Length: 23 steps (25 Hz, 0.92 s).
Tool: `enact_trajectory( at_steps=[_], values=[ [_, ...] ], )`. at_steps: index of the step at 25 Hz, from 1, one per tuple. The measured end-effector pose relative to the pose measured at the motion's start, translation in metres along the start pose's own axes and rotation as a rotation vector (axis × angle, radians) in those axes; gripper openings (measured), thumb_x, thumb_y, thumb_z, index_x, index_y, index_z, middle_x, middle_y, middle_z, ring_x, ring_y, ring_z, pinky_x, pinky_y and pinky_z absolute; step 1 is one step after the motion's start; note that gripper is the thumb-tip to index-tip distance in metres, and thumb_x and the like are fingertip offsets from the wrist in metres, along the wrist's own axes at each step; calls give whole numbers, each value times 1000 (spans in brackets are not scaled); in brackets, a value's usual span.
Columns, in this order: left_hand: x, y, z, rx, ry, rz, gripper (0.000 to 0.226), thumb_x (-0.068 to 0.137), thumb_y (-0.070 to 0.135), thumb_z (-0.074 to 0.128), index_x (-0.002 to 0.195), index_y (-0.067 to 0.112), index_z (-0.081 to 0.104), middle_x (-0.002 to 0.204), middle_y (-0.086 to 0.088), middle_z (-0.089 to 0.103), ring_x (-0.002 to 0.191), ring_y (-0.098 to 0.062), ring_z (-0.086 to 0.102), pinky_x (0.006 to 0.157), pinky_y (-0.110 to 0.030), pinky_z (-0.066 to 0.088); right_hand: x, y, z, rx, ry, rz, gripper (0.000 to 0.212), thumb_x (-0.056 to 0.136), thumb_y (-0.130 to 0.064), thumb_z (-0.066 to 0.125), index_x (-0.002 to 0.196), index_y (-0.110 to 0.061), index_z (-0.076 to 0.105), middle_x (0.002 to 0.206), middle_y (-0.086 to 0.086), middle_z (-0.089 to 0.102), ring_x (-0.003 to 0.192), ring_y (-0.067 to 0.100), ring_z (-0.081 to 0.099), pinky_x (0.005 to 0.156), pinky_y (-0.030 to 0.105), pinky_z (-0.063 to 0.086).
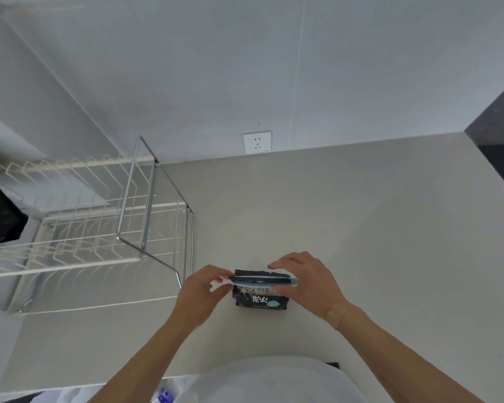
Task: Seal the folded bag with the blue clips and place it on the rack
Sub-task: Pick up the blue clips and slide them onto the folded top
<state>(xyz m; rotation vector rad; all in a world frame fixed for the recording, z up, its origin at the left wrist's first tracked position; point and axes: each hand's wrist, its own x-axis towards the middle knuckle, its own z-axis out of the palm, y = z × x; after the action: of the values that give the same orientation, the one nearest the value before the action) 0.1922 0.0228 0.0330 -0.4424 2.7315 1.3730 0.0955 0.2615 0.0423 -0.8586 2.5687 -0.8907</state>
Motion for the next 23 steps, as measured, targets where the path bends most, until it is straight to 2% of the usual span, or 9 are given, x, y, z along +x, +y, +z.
enact_trajectory(
  at_steps=[3,6,9,11,13,16,20,23],
  values=[
    [0,-1,6,-135,30,-61,29,77,11,78,83,38,70,87,9,70,76,-6,65,71,-32,55,26,-27,14,-194,-125,-141,30,85,-46,61,111,-32,66,110,-9,66,101,16,54,82,31,40],
    [2,-1,11,-142,48,-72,20,77,19,79,84,37,71,86,10,69,76,-5,65,74,-36,57,41,-45,31,-310,-166,-172,26,89,-42,56,109,-27,65,104,-6,65,97,19,57,72,30,40],
    [3,0,11,-134,31,-113,21,75,27,79,78,46,69,88,14,67,83,-3,64,76,-35,55,44,-49,37,-265,-138,-107,18,87,-41,60,98,-28,66,96,-9,64,94,15,56,67,29,43],
    [6,1,9,-89,-7,-112,13,75,30,77,83,39,72,91,13,67,87,-6,63,78,-38,53,44,-49,36,-230,-153,-66,13,86,-40,61,90,-30,67,88,-12,62,89,12,54,65,29,42],
    [11,2,6,72,-47,-70,12,77,38,73,88,33,73,95,11,68,92,-9,61,78,-36,51,45,-47,34,-196,-168,-39,13,85,-40,62,83,-28,68,78,-14,57,82,8,50,63,27,39],
    [16,6,1,289,-81,-9,18,81,46,67,91,32,70,98,12,67,96,-10,54,72,-30,43,49,-48,33,-144,-209,-12,17,85,-39,63,77,-26,70,75,-12,59,80,8,49,64,27,38],
    [14,6,4,346,-77,36,18,85,46,63,93,32,68,98,11,67,100,-12,52,69,-30,41,50,-48,35,-97,-209,17,16,84,-37,64,78,-26,73,78,-7,65,83,11,53,70,31,42],
    [15,9,6,320,-80,51,16,84,45,64,93,32,68,101,11,66,100,-12,52,72,-31,45,47,-42,31,-56,-193,39,10,83,-40,66,85,-33,74,77,-16,63,83,4,50,68,22,37]
  ],
)
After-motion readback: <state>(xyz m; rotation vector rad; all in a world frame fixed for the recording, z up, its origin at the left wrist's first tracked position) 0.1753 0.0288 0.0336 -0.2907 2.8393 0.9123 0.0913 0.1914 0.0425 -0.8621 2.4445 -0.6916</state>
